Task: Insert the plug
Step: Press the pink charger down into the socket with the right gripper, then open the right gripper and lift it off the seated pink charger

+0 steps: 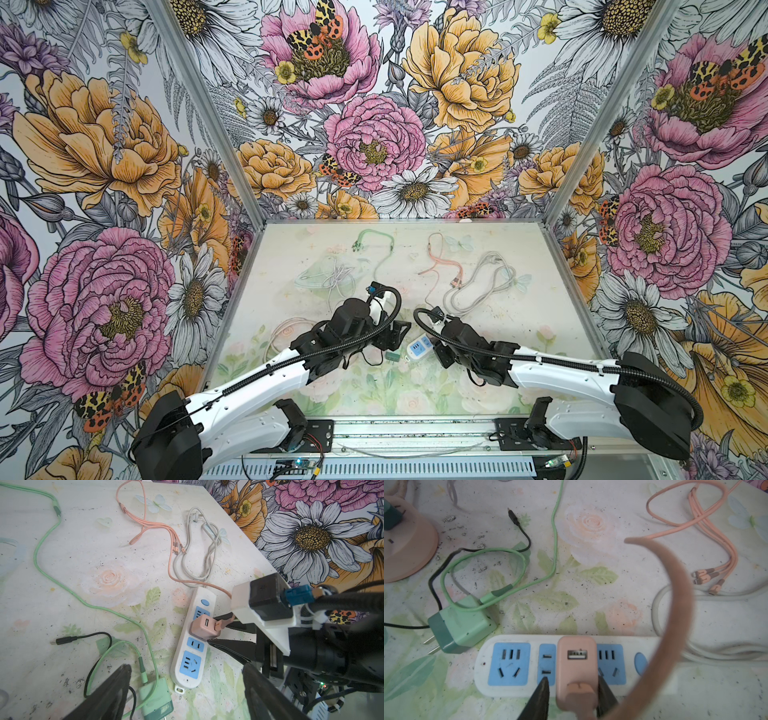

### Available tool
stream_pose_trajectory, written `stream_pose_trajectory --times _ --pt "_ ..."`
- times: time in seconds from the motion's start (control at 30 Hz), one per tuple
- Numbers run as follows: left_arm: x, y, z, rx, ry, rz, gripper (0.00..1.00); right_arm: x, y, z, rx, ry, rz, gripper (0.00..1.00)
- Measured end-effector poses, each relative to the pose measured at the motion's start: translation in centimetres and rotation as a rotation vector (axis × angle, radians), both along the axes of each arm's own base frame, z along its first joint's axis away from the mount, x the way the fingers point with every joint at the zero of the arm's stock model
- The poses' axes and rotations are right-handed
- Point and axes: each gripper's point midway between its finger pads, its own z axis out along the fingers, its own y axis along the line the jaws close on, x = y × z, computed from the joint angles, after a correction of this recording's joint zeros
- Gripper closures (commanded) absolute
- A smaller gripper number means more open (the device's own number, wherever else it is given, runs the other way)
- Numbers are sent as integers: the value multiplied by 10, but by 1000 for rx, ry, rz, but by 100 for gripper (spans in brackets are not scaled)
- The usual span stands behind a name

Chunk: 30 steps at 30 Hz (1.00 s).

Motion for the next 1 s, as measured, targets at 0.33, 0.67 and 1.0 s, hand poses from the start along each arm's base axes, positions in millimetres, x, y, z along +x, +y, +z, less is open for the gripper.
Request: stream_pose_trajectory --times 0.33,0.67,1.0 --pt "-1 0 -10 21 32 12 30 -8 0 7 46 0 1 45" --pt "-11 -9 -63 143 160 -1 54 -43 -11 23 195 39 -23 51" --pt "-18 -52 -96 239 259 -51 74 -48 -25 32 281 66 -124 56"
